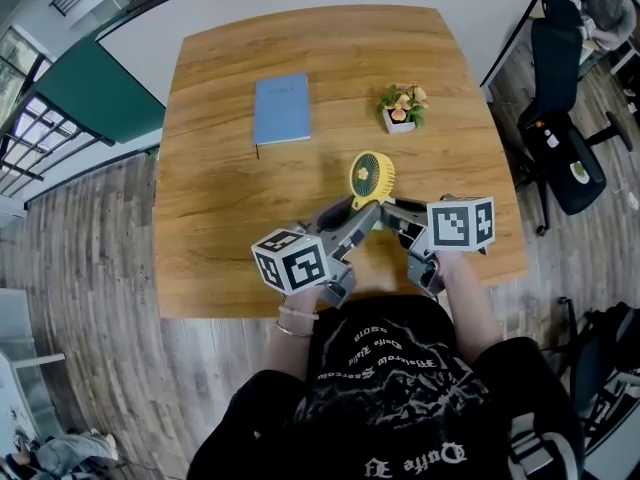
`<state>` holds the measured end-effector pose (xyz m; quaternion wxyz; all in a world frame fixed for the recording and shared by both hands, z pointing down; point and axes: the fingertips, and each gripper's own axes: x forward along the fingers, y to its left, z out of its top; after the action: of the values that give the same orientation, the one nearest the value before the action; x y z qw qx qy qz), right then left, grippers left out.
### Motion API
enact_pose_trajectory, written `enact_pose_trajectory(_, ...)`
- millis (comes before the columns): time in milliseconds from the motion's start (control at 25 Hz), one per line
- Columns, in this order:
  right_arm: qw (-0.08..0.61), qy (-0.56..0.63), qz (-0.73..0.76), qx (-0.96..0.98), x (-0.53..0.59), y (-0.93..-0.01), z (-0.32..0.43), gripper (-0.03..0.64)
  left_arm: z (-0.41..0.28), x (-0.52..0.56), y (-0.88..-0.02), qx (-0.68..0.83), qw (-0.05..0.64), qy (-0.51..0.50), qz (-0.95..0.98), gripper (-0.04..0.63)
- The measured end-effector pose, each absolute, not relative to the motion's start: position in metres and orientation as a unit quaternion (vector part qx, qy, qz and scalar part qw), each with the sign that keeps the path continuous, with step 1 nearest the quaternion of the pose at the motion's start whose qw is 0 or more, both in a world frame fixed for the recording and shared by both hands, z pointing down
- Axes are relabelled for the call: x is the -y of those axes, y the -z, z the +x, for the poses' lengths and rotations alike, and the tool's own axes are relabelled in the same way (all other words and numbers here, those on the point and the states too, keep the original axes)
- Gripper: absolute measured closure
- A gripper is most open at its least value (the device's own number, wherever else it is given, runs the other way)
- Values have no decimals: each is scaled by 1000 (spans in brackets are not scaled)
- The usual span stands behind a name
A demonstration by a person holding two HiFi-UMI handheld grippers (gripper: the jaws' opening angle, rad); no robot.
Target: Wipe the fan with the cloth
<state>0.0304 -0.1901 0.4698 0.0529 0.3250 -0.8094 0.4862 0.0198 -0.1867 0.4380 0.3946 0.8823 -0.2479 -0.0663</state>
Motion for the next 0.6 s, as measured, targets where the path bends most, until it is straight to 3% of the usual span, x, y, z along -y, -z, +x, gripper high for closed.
enact_pose_trajectory(600, -15, -444, 379, 812, 183, -448, 58, 563, 26, 181, -440, 259, 363, 17, 895, 397)
